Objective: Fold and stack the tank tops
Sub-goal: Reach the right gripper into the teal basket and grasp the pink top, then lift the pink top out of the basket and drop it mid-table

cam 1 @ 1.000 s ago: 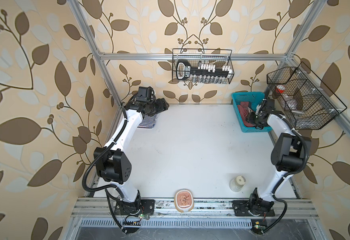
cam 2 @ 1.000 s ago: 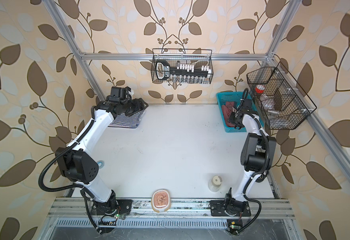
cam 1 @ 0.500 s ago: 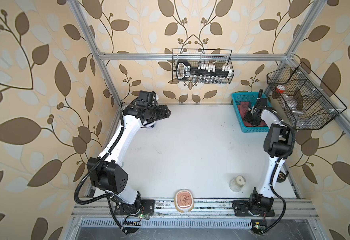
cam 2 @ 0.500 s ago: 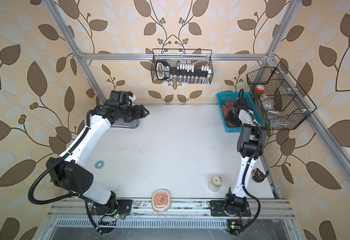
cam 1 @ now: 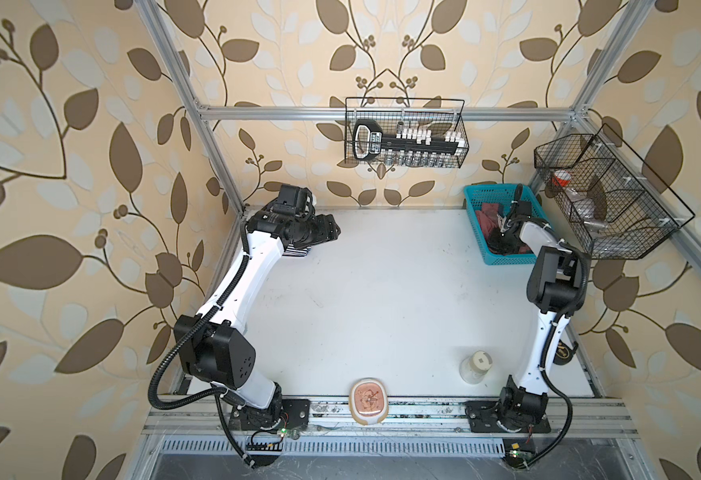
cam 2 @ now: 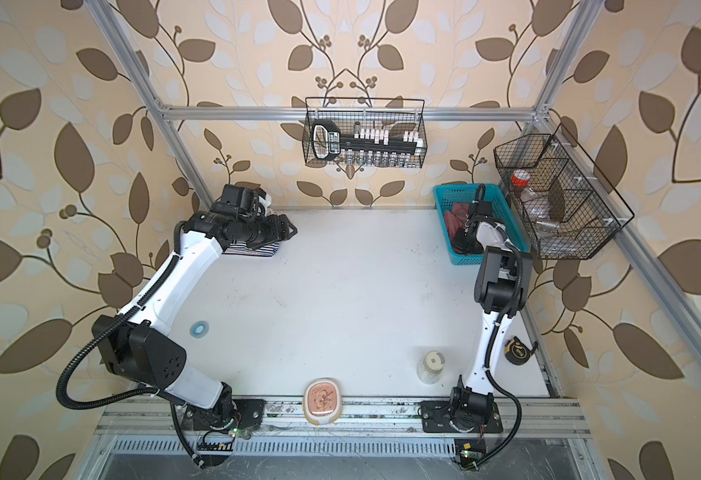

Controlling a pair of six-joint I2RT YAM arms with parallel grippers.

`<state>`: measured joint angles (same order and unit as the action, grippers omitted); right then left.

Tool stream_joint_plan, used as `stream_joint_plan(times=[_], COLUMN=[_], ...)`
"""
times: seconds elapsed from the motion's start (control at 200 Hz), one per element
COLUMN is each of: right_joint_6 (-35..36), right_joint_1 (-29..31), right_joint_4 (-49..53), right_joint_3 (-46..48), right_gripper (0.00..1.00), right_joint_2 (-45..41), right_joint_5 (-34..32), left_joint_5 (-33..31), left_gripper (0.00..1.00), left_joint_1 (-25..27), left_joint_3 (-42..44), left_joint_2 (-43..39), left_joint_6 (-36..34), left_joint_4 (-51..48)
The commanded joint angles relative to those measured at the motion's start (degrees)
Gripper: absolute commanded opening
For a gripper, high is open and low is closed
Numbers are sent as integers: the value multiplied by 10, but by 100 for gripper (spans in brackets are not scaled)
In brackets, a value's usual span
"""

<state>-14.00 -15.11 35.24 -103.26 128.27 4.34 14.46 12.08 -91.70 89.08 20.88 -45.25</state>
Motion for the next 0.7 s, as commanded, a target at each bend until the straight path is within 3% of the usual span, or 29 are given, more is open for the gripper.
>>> stream_joint_plan(times=[0.0,0.37,0.7], right_joint_6=[-4,-16,-40], right_joint_1=[0,12,54], right_joint_4=[-34,-104,-162], right_joint_3=[32,67,3], right_gripper=[0,0,0], right_joint_2=[-98,-298,-431], right_joint_5=[11,39,113], left_joint_5=[-6,-6,-11], left_gripper=[78,79,79], left_joint_1=[5,6,5], left_joint_3=[1,22,46], left_joint_2=[-36,-55,-89], left_joint_6=[-17,-22,-22], left_joint_4=[4,14,37])
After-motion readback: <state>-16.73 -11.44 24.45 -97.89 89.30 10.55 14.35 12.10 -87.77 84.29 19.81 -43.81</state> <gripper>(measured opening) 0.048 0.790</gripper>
